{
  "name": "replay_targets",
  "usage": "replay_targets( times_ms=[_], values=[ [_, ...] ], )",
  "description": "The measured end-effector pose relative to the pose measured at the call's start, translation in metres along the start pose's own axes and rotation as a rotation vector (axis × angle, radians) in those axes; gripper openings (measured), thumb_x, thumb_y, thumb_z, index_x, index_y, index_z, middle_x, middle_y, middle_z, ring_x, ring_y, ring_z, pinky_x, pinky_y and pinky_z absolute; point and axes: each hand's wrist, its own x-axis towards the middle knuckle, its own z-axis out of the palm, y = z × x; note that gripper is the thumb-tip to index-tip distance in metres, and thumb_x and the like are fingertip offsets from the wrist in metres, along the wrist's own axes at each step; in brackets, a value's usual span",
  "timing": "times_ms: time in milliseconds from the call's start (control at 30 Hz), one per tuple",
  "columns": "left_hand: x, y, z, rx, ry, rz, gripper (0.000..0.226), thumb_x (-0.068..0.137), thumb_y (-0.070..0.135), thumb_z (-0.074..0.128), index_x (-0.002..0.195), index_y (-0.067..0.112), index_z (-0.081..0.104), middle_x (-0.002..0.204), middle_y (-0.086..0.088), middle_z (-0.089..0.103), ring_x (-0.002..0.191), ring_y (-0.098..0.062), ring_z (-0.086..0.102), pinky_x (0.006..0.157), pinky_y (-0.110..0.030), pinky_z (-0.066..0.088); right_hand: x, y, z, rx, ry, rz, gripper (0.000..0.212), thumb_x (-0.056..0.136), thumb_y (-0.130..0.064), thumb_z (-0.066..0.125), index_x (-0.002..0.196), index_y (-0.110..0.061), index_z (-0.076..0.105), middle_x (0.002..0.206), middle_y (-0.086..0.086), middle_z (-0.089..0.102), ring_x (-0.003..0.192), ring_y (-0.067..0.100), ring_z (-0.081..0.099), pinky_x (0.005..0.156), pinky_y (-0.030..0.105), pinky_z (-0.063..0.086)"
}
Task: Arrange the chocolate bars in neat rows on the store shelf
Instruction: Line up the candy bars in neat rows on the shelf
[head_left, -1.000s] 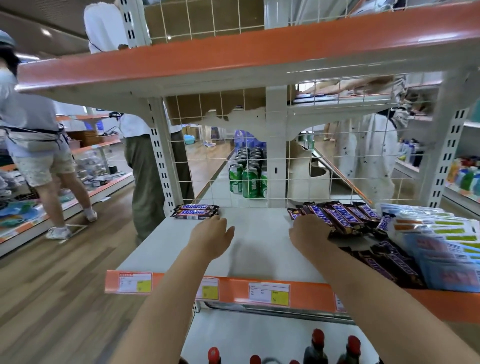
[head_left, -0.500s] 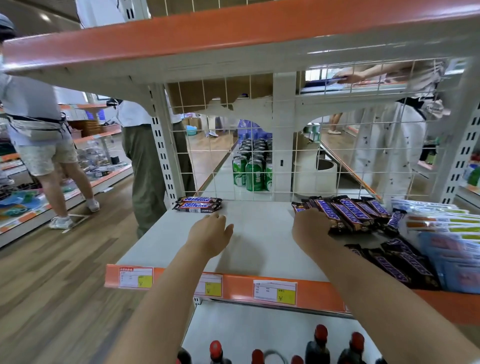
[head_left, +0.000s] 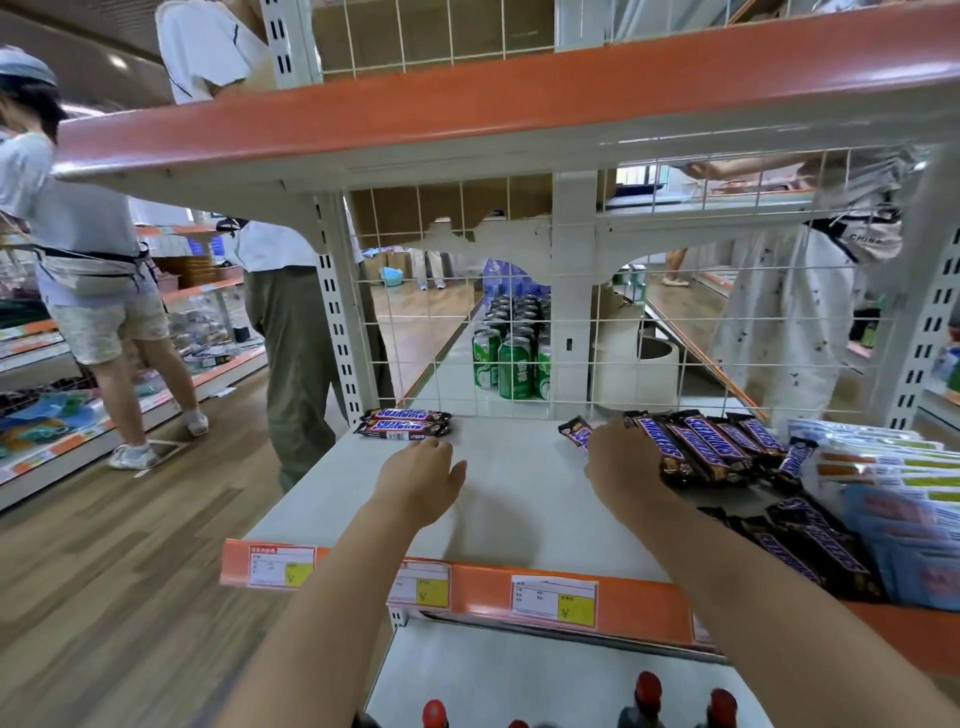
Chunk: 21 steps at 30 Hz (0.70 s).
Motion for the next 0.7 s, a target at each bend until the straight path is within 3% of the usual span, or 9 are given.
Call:
replay_targets(
  times_ms=[67,100,167,200,367,533,633,700],
  values=[
    [-0.002,0.001,-0.003,0.018,0.028,0.011,0.039,0.099,0.037,0.033,0.115,0.008,0.054,0.119,-0.007,0.055,0.108,-0.024,0.052,0.083,-0.032,0.044,-0.002,-0.003,-0.007,-0.055,0.141,-0.141,0.031,0.082,-0.015,0.065,0.11,-0.003,0.06,0.111,0.009,0.056,0.102,0.025,0.059,0.077,0.032,0.052],
    [-0.003,0.0,-0.005,0.037,0.05,0.021,0.039,0.099,0.037,0.034,0.118,0.009,0.053,0.122,-0.007,0.054,0.111,-0.024,0.051,0.086,-0.032,0.043,-0.002,-0.004,-0.01,-0.076,0.246,-0.236,0.03,0.068,-0.016,0.078,0.092,-0.004,0.065,0.094,0.008,0.061,0.084,0.024,0.063,0.063,0.03,0.053],
    [-0.005,-0.001,-0.009,0.1,0.097,0.055,0.04,0.099,0.036,0.035,0.126,0.009,0.049,0.129,-0.007,0.05,0.119,-0.024,0.046,0.095,-0.033,0.04,-0.003,-0.003,-0.015,-0.169,0.406,-0.417,0.035,0.033,-0.013,0.089,0.056,-0.008,0.062,0.059,0.004,0.055,0.046,0.02,0.054,0.036,0.02,0.039],
    [-0.005,-0.003,-0.011,0.131,0.122,0.076,0.042,0.099,0.035,0.036,0.131,0.01,0.045,0.133,-0.006,0.048,0.124,-0.024,0.042,0.1,-0.033,0.036,-0.003,-0.001,-0.018,-0.202,0.452,-0.469,0.035,0.029,-0.012,0.088,0.052,-0.01,0.062,0.055,0.003,0.052,0.041,0.018,0.05,0.033,0.018,0.033],
    [-0.01,-0.006,-0.017,0.159,0.266,0.159,0.055,0.097,0.036,0.041,0.143,0.007,0.03,0.145,-0.009,0.036,0.138,-0.023,0.027,0.114,-0.032,0.02,0.0,0.002,-0.033,-0.398,0.661,-0.7,0.03,0.047,-0.013,0.083,0.07,-0.013,0.064,0.066,0.001,0.054,0.05,0.017,0.048,0.038,0.022,0.027],
    [-0.015,-0.004,-0.023,0.209,0.301,0.179,0.065,0.096,0.043,0.042,0.146,0.008,0.021,0.149,-0.006,0.027,0.141,-0.021,0.019,0.116,-0.031,0.014,-0.008,-0.006,-0.049,-0.265,0.836,-0.814,0.021,0.058,-0.022,0.08,0.074,-0.014,0.067,0.065,0.0,0.055,0.051,0.017,0.049,0.038,0.021,0.032],
    [-0.02,-0.005,-0.026,0.234,0.356,0.152,0.071,0.088,0.042,0.058,0.142,0.003,0.033,0.143,-0.011,0.04,0.135,-0.026,0.035,0.112,-0.036,0.028,-0.015,-0.012,-0.056,-0.251,0.915,-0.842,0.02,0.059,-0.026,0.078,0.073,-0.015,0.068,0.064,-0.001,0.056,0.051,0.016,0.051,0.038,0.021,0.029],
    [-0.02,-0.007,-0.026,0.249,0.431,0.172,0.07,0.068,0.04,0.079,0.123,0.002,0.058,0.118,-0.011,0.063,0.111,-0.027,0.06,0.093,-0.037,0.049,-0.016,-0.016,-0.055,-0.272,0.954,-0.857,0.019,0.06,-0.027,0.076,0.073,-0.015,0.069,0.064,-0.001,0.055,0.051,0.015,0.051,0.039,0.021,0.028]
  ],
)
